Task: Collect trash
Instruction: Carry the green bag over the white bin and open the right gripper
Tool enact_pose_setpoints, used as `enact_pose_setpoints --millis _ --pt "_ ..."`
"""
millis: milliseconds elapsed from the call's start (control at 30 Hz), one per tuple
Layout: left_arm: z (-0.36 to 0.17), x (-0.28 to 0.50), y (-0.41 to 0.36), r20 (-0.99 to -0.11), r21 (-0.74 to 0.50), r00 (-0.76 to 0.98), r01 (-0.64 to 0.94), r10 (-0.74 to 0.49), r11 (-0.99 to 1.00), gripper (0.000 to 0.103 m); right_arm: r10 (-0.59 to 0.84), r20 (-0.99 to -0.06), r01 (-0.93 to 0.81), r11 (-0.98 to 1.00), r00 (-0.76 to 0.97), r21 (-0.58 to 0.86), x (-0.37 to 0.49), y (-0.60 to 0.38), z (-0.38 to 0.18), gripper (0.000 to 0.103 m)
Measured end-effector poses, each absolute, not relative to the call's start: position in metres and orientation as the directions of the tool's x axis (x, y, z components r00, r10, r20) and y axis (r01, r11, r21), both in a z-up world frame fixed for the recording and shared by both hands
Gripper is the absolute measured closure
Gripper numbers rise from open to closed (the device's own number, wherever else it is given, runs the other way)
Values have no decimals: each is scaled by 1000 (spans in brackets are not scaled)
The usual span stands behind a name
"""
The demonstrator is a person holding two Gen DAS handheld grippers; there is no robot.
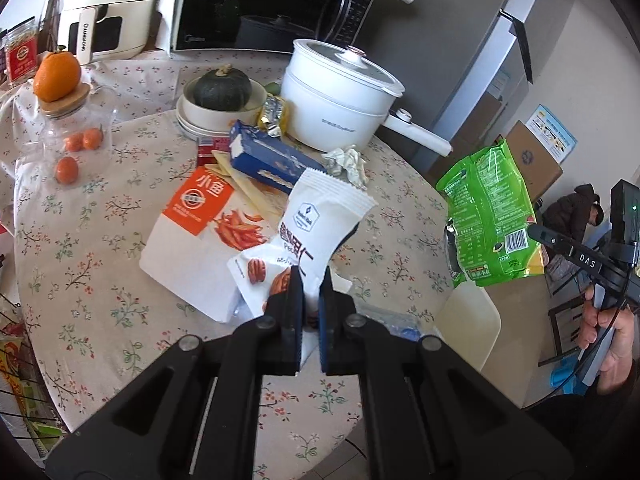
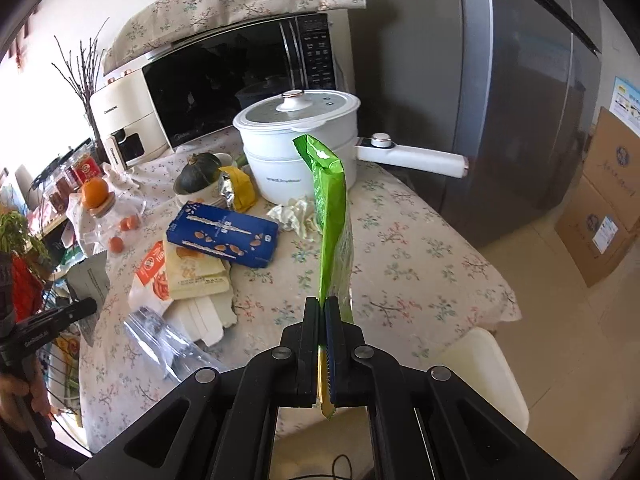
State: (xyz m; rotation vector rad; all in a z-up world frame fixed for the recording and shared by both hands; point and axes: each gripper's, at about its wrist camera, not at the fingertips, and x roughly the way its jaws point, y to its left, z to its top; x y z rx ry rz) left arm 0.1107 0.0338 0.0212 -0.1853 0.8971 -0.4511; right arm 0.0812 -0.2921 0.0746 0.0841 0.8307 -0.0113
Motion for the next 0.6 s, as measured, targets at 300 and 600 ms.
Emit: enact_pose_setpoints --millis 300,600 --pt "24 91 -24 -707 -343 474 418 -524 841 96 -83 -769 122 993 633 -7 18 -354 66 99" --pt "15 71 -99 -726 -334 390 521 -567 786 96 -82 -867 207 978 492 24 1 -410 2 99"
